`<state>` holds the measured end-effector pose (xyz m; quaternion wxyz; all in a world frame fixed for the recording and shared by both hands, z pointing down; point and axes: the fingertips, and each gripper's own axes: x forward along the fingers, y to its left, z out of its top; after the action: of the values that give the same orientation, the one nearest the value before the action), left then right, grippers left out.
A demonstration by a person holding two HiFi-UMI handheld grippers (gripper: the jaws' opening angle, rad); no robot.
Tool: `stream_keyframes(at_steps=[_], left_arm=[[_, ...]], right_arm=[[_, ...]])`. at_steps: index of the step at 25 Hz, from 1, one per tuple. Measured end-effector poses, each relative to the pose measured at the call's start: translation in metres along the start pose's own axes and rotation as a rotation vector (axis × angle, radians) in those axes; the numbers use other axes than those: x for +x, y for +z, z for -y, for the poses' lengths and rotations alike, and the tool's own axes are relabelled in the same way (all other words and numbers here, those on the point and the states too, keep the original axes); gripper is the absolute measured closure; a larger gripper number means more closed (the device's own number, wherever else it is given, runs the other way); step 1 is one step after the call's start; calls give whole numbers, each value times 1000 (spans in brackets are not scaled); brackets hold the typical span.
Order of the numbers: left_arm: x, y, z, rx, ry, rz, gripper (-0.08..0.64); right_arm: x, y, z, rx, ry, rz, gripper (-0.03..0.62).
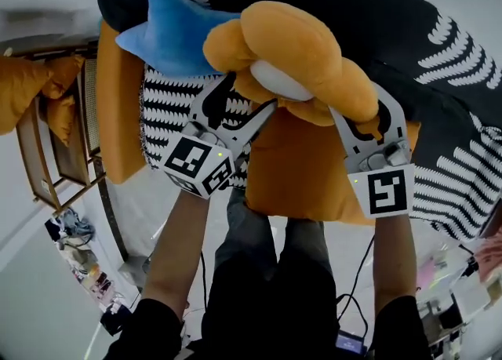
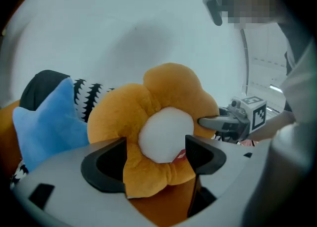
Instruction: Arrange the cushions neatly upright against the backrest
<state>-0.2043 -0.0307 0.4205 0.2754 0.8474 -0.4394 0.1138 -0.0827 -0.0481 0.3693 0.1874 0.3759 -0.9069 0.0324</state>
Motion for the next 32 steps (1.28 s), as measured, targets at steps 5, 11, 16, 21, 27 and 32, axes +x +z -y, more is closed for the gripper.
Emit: stream_keyframes(at_steps=[5,11,16,21,27,32], left_arm=[[36,2,23,-7,-60,-5,173],[54,-27,18,-47,-64,-77,175],[57,-47,-2,-70,-37,-130,175],[51,-58,-21,-111,5,-141,175],[56,-63,-21,-129,12,-150,175],[57,-63,-12,-118,11,-157,175]], right_arm=[[-22,-21,52,-82,-110,-3,400],[-6,-67,71,-15,-106,-22,400],[20,-105,67,-107,-61,-126,396],[53,-104,90,-182,-66,-123,382],[64,-102,105,-222,-60,-129,325],[54,-108,107,-63,-104,-107,207]])
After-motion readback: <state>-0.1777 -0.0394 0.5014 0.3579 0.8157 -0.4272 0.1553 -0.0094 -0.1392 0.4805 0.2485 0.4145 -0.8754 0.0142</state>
